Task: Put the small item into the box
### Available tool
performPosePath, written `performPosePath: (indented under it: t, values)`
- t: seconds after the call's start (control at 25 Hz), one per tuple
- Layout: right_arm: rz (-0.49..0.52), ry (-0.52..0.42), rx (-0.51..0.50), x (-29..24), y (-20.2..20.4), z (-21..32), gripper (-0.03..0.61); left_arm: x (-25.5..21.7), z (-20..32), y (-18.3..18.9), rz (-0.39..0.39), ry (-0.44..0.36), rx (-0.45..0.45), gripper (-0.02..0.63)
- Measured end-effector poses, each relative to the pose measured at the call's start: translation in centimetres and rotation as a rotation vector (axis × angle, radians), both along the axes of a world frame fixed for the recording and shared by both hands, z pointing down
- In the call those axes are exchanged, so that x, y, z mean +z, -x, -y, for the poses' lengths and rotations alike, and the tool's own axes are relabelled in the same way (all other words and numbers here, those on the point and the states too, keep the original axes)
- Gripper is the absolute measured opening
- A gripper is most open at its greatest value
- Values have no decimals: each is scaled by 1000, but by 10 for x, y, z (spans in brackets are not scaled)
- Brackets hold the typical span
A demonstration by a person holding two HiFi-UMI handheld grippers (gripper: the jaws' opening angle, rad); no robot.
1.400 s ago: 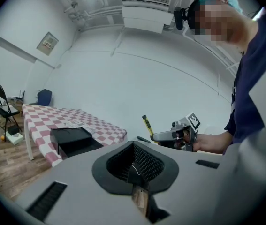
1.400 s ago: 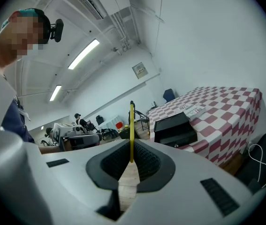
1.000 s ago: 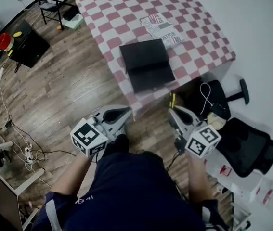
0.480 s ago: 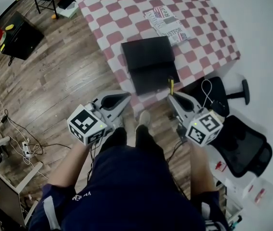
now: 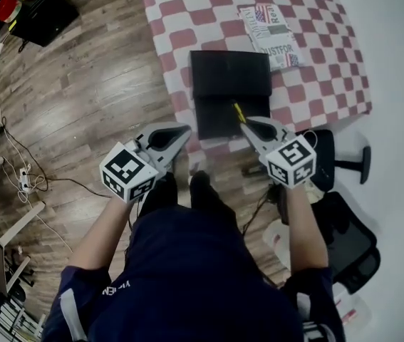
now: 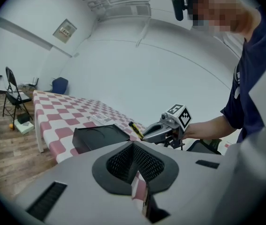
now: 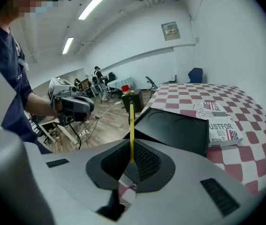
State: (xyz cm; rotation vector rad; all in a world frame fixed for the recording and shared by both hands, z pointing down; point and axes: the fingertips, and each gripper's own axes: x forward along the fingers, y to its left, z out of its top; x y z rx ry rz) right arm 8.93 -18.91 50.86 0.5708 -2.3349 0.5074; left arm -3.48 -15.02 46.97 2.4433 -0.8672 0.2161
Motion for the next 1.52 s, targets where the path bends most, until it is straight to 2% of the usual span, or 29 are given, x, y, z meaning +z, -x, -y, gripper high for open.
performPosePath:
  t: [0.32,0.6,0.72,1.16,1.44,1.48,1.52]
  values:
    - [-150,40,-275,54,7,7,34,25,5,-12,0,51,-131,31]
    - [-356,43,-521,100,10,-1,34,35,3,-18,-3,66,-188,31]
    - [-425,26,-597,119,11,-2,34,39,1,-20,-4,75,-199,31]
    - [-532,2,-672,152,11,-5,34,47,-3,-23,-13,89,-203,31]
    - [-530,36,-667,152,11,-7,35,48,-2,-23,-17,93,-188,31]
    - [-527,41,-659,152,10,-8,44,47,-1,-24,-17,91,-186,31]
    - [-524,39,-646,152,9,-6,80,46,0,-24,-16,89,-183,31]
